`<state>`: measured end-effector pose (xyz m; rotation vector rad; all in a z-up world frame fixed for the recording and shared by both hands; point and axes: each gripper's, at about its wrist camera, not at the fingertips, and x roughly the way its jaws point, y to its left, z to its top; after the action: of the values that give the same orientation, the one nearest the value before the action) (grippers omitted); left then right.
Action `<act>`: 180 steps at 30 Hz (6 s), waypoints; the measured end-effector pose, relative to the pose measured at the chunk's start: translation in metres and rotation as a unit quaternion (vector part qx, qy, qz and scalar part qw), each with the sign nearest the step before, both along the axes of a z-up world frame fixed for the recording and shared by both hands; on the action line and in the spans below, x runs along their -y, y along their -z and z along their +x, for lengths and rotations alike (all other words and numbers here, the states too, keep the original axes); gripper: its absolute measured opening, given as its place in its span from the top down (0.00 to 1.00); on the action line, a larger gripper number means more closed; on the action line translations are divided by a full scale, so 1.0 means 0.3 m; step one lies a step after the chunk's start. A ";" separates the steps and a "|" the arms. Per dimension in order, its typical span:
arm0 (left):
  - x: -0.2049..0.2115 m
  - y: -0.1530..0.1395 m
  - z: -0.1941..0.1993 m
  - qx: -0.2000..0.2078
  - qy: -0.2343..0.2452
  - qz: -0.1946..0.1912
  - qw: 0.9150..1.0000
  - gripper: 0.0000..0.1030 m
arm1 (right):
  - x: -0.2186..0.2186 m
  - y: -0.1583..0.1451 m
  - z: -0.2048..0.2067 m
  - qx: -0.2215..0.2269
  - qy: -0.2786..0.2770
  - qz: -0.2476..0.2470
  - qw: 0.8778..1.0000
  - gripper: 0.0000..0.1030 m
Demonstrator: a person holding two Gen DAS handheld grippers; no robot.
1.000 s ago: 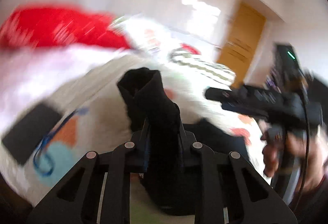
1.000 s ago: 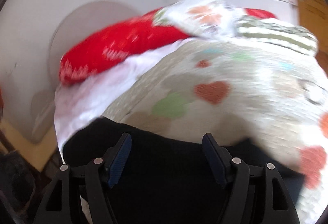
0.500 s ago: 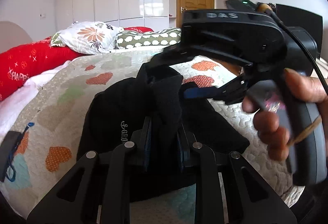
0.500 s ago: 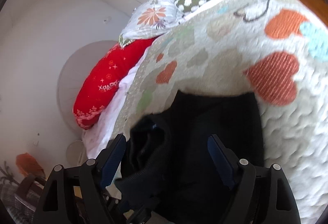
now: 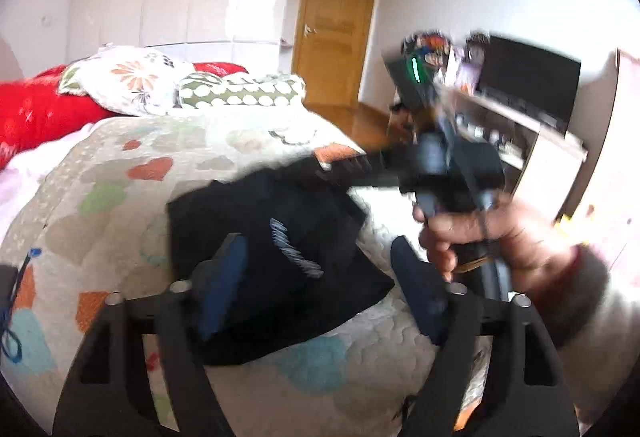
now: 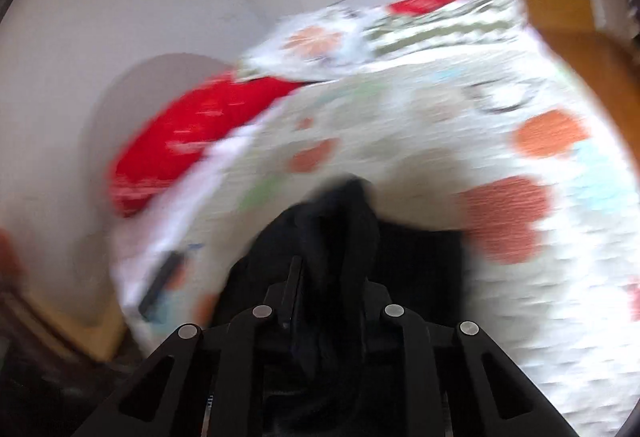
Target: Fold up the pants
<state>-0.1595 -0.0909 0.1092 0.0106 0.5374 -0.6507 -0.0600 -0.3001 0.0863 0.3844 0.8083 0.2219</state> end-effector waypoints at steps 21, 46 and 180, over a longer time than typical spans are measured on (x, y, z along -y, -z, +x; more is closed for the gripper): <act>-0.030 0.170 0.213 -0.101 -0.084 0.055 0.990 0.26 | -0.034 0.094 -0.057 -0.016 -0.010 -0.006 1.000 0.90; 0.008 0.188 0.261 -0.112 -0.114 0.076 0.984 0.26 | -0.118 0.059 0.050 -0.011 -0.009 -0.071 0.997 0.80; -0.084 0.158 0.210 -0.114 -0.171 0.056 0.977 0.24 | -0.112 0.128 -0.235 -0.040 0.049 -0.127 0.990 0.36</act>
<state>-0.0967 -0.0656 0.0619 -0.0501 0.7767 -0.2856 -0.1306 -0.2664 0.0480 0.1930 0.8823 0.0117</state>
